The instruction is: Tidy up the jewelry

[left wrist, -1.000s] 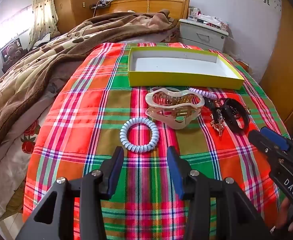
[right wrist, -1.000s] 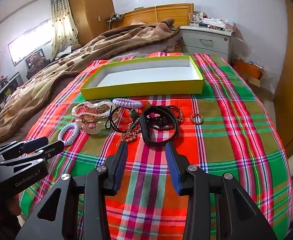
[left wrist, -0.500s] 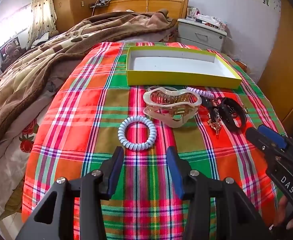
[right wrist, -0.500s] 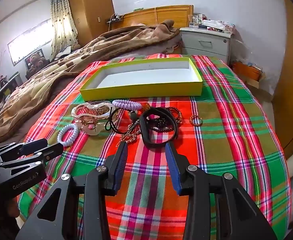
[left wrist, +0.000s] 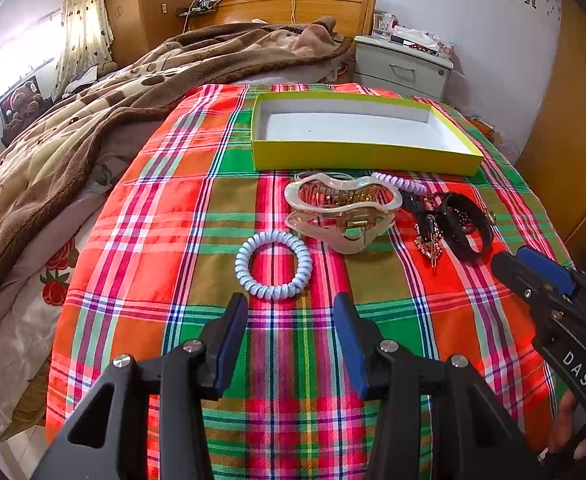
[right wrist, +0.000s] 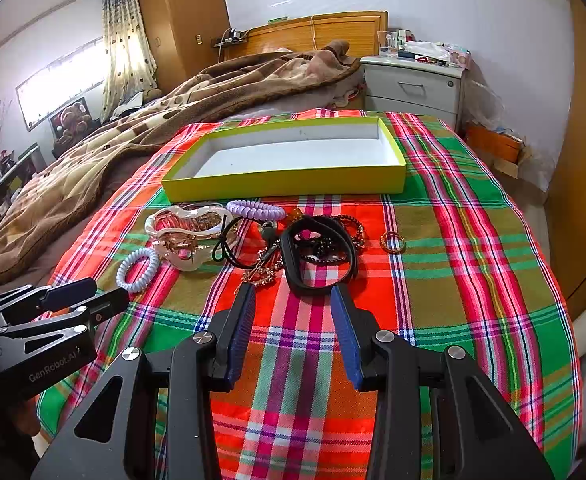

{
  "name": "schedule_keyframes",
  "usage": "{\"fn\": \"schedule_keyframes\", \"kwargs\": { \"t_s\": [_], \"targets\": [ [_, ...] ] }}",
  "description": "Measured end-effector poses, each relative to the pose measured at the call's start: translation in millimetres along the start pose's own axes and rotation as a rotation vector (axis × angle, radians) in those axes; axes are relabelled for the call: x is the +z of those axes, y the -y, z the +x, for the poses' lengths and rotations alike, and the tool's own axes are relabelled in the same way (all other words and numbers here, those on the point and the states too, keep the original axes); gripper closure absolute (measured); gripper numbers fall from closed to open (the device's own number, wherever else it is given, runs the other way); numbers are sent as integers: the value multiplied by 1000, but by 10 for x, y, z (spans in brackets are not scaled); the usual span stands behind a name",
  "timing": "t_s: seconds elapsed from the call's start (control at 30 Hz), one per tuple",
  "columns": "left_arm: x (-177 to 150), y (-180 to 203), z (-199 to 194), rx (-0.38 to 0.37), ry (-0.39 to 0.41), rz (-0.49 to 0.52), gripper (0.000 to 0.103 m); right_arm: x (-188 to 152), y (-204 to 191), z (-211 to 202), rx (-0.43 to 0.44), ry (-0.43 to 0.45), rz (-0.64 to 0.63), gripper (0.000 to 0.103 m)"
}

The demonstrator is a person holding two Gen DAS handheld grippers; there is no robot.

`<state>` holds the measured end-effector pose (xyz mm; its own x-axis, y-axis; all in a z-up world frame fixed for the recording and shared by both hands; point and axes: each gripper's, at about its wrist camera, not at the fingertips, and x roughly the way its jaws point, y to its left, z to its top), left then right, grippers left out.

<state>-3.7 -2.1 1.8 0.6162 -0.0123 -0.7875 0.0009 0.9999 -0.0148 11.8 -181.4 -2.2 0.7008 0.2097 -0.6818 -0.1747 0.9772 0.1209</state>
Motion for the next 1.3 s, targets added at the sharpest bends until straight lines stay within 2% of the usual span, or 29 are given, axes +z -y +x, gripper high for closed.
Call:
{"fn": "schedule_keyframes", "kwargs": {
  "t_s": [1.3],
  "targets": [
    [-12, 31, -5, 9, -4, 14, 56, 15, 25, -15, 1, 3, 7, 63]
  ]
}}
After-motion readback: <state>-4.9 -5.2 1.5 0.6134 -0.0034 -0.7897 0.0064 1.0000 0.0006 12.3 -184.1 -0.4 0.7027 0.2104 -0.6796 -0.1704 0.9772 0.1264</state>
